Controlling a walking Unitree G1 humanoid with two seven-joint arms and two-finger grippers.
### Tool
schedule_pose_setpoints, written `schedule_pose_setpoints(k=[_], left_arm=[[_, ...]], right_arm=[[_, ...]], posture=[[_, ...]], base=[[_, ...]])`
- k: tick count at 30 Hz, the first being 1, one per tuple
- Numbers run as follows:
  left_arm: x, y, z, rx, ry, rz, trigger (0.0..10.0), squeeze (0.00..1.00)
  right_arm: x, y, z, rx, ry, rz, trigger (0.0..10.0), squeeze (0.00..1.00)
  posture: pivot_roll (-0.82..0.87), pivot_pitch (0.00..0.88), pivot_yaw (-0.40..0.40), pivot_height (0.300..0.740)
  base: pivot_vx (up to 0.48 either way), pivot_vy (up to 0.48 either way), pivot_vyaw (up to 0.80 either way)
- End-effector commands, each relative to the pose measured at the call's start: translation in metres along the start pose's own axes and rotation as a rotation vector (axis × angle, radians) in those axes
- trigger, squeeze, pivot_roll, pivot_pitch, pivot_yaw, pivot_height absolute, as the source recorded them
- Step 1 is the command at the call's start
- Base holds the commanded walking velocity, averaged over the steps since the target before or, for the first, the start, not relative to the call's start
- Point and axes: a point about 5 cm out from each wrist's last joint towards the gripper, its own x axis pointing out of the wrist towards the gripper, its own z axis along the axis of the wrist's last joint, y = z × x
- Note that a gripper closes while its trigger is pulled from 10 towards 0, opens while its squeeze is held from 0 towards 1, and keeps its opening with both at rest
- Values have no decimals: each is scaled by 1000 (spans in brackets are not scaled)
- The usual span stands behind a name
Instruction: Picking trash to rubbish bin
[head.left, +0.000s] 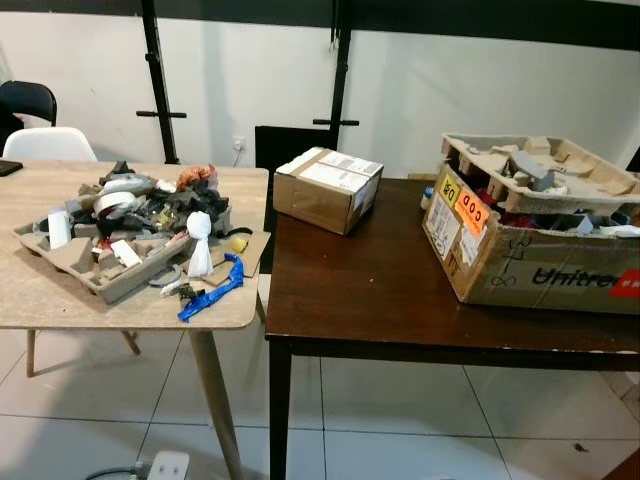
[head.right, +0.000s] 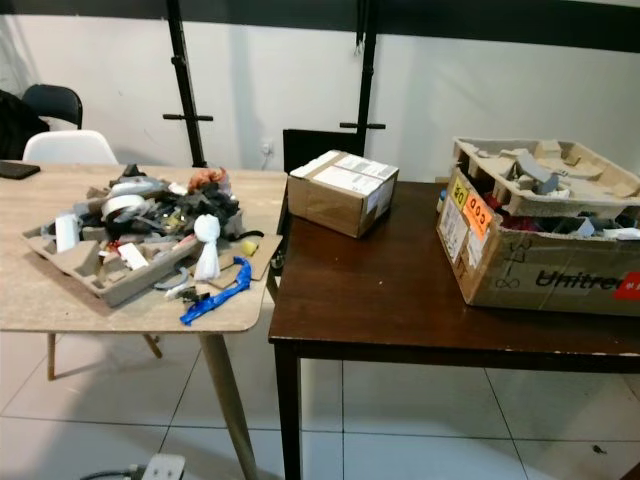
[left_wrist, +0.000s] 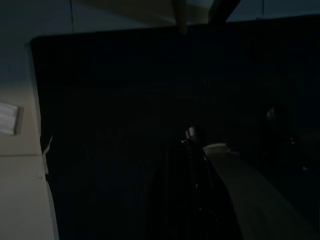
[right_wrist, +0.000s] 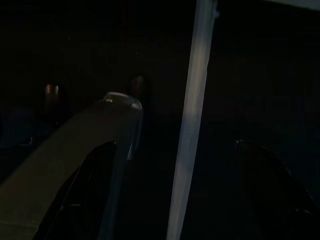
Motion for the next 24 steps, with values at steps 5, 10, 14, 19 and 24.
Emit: schedule_pose_setpoints(k=[5,10,14,19,24], left_arm=[[2,-1,14,10,-29,7,10000,0],[5,-4,60,-11,-156,13,10000,0],[5,-7,78,-19,-204,6,10000,0],[6,-7,59,-5,-143,0,10000,0],[3,-7,13,12,-22,-5,10000,0]], right_arm=[[0,-7,9,-3,-22,-15,10000,0],[-2,-8,60,28,-151,-24,10000,0],[-4,-8,80,38,-198,-23,10000,0],[-2,-6,64,23,-157,-17,10000,0],[0,-2,28,17,-68,-7,10000,0]], posture=[[58,34,-32,740],[56,28,-30,740],[58,27,-31,740],[61,30,-31,740],[57,33,-31,740]], base=[[0,0,0],[0,0,0],[0,0,0],[0,0,0],[0,0,0]])
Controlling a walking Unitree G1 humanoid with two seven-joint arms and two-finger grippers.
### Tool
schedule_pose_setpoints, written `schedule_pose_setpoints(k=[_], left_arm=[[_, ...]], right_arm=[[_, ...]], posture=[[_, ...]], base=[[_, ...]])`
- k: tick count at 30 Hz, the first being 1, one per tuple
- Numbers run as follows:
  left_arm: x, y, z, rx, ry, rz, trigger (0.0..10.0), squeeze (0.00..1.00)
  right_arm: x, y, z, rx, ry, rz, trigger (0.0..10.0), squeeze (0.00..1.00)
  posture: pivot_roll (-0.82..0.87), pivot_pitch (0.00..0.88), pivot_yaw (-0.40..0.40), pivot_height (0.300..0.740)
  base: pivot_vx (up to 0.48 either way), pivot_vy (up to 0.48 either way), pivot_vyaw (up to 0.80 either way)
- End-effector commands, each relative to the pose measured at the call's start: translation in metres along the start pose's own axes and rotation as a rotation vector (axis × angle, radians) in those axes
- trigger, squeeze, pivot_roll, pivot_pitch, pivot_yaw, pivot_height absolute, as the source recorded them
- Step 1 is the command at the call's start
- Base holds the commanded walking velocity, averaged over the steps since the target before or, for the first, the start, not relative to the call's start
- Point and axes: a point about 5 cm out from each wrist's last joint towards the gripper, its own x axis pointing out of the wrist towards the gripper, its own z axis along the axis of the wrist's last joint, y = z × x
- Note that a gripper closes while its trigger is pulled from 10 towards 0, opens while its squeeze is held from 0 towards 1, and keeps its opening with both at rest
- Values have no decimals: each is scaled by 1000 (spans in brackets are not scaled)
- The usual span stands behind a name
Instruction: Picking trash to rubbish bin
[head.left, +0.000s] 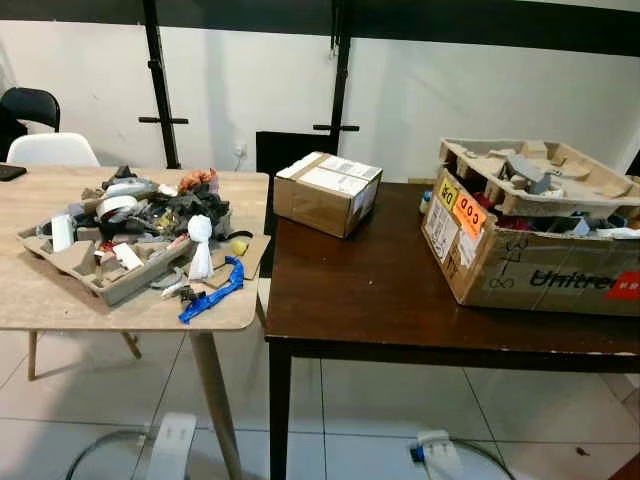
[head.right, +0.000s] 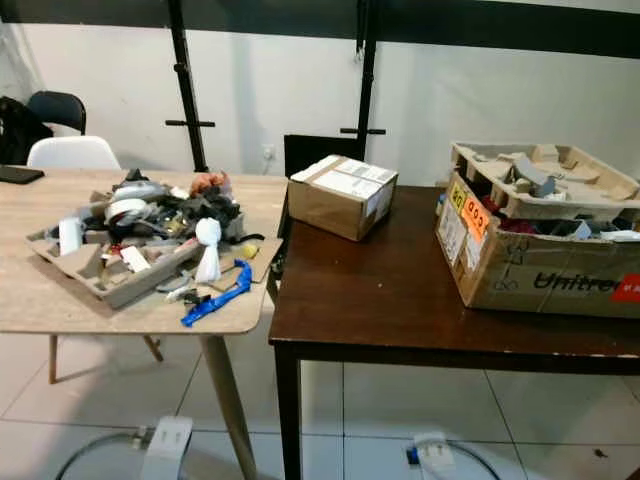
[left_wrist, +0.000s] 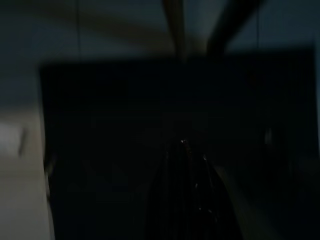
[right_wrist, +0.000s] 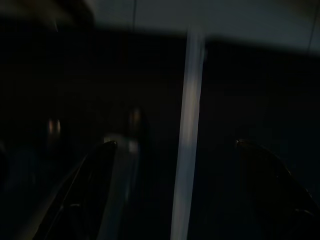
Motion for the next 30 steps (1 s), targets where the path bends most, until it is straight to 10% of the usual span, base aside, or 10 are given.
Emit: schedule_pose_setpoints(k=[1,30], left_arm=[[-1,-4,-12,26,43,-19,10000,0],[3,-28,-2,81,12,-66,10000,0]], right_arm=[[0,4,-9,-11,31,11,10000,0],[-4,-16,-17,31,35,-14,10000,0]], posture=[[56,33,-31,740],[7,35,-2,740]], base=[[0,0,0],[0,0,0]])
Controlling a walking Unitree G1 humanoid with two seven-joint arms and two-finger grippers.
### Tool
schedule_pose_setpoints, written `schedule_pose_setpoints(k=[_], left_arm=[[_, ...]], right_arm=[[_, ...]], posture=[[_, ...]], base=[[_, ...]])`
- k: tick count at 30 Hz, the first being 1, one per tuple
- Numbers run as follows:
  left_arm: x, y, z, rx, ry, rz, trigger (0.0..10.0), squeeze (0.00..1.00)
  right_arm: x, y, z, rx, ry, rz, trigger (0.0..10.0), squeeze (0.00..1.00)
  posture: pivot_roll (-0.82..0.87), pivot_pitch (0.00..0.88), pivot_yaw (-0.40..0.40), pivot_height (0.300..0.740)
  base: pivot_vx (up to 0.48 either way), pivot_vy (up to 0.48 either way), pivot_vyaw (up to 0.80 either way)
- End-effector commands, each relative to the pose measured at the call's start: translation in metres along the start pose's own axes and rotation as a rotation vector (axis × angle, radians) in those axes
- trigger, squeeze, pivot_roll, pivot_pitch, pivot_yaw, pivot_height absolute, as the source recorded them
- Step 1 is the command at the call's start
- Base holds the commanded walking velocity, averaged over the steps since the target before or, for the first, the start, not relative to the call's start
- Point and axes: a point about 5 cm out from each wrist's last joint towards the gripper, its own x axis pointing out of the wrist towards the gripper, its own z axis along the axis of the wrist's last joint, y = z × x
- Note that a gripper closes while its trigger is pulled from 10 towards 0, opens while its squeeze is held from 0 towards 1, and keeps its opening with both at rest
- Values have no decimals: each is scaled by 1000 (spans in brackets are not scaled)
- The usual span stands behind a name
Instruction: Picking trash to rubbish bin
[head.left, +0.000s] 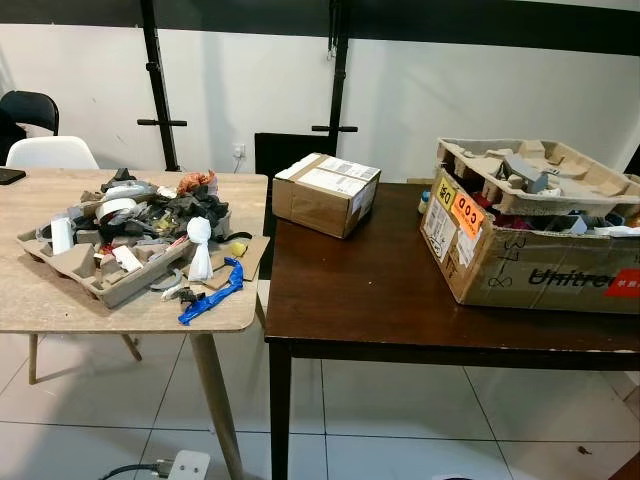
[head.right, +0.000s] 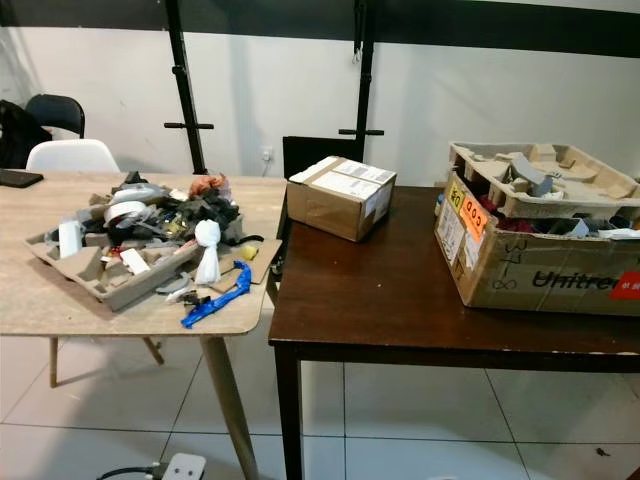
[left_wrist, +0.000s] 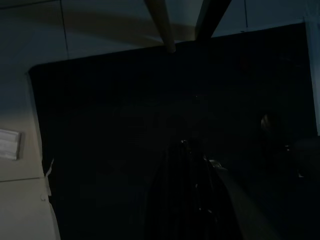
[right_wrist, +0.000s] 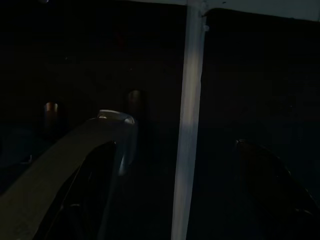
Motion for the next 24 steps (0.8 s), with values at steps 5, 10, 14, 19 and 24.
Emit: schedule_pose_setpoints(k=[5,10,14,19,24], left_arm=[[1,-9,1,26,1,-29,10000,0],[0,-4,1,36,0,-28,10000,0],[-1,7,2,14,-7,6,10000,0],[-2,20,6,-39,-16,46,10000,0],[-3,18,4,-46,-27,50,10000,0]], right_arm=[[-1,-2,-2,-11,3,19,10000,0],[0,2,2,-20,-3,33,10000,0],[2,13,4,-43,3,57,10000,0],[3,30,4,-67,13,89,10000,0],[3,37,1,-99,24,112,10000,0]], posture=[[11,34,13,740],[21,12,2,740],[31,5,-17,740],[51,17,-31,740],[68,19,-47,740]], base=[[0,0,0],[0,0,0],[0,0,0],[0,0,0],[0,0,0]])
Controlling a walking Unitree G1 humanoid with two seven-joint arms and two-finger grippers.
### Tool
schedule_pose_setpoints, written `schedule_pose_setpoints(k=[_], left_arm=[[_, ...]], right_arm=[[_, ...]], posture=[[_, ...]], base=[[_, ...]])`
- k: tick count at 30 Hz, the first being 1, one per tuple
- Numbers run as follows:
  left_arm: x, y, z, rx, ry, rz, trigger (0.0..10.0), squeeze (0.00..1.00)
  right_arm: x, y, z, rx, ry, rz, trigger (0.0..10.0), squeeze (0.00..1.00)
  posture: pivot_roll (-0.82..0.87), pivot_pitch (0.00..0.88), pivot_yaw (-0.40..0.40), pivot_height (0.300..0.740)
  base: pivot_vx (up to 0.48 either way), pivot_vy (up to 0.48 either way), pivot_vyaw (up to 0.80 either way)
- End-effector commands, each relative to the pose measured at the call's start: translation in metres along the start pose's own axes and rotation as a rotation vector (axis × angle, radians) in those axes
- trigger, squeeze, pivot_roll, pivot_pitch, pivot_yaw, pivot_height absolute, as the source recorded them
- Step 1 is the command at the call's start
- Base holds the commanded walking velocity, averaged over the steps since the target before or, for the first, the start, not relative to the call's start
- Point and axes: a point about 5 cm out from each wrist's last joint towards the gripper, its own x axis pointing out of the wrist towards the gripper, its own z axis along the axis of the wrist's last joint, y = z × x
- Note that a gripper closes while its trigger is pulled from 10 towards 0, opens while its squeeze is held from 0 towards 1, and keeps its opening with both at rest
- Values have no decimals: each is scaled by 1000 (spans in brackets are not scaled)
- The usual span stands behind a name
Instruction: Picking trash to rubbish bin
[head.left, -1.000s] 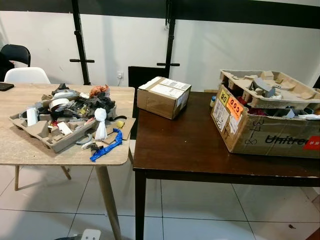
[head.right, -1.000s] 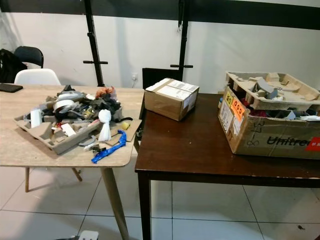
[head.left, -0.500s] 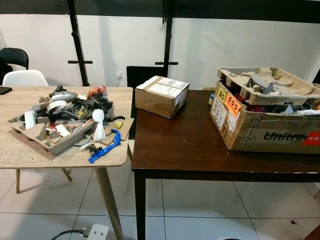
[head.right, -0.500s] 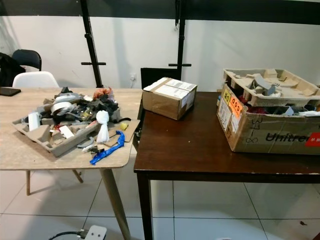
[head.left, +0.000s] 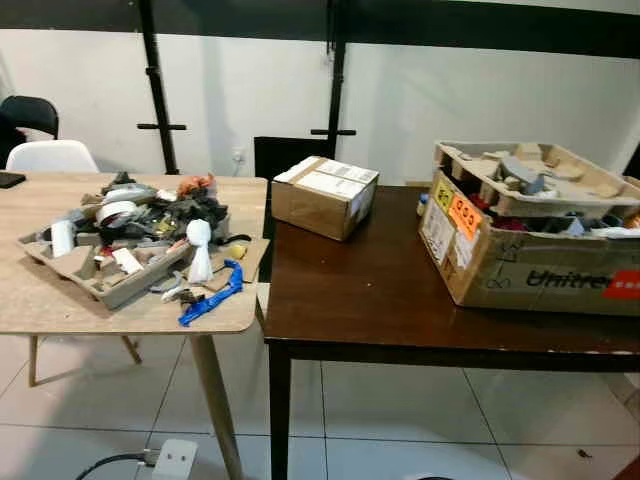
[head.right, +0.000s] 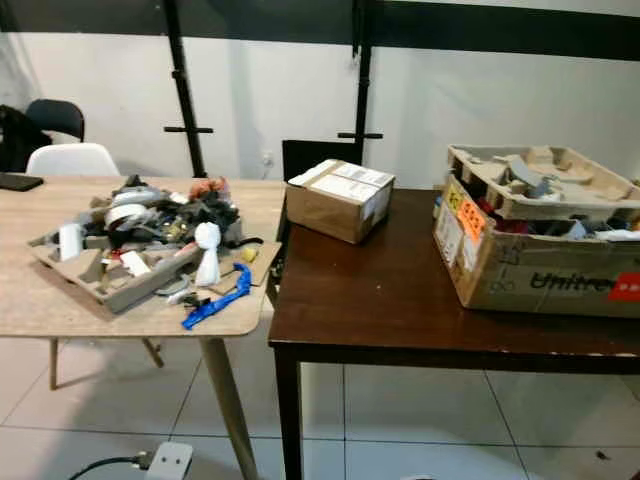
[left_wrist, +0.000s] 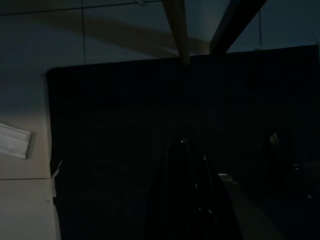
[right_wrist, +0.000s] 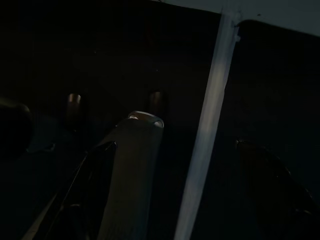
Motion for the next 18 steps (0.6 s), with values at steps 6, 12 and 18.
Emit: schedule_pose_setpoints(k=[6,12,18], left_arm=[[-1,-2,-2,2,-4,-13,10000,0],[0,-6,2,93,-1,-40,10000,0],[0,-7,-1,85,7,-48,10000,0]], right_arm=[[-1,-4,-3,-20,15,2,10000,0],[-4,-18,-11,24,33,-46,10000,0],[-4,-20,-7,35,21,-52,10000,0]], posture=[[79,0,-57,740],[101,0,-47,740],[88,0,-47,740]], base=[[0,0,0],[0,0,0],[0,0,0]])
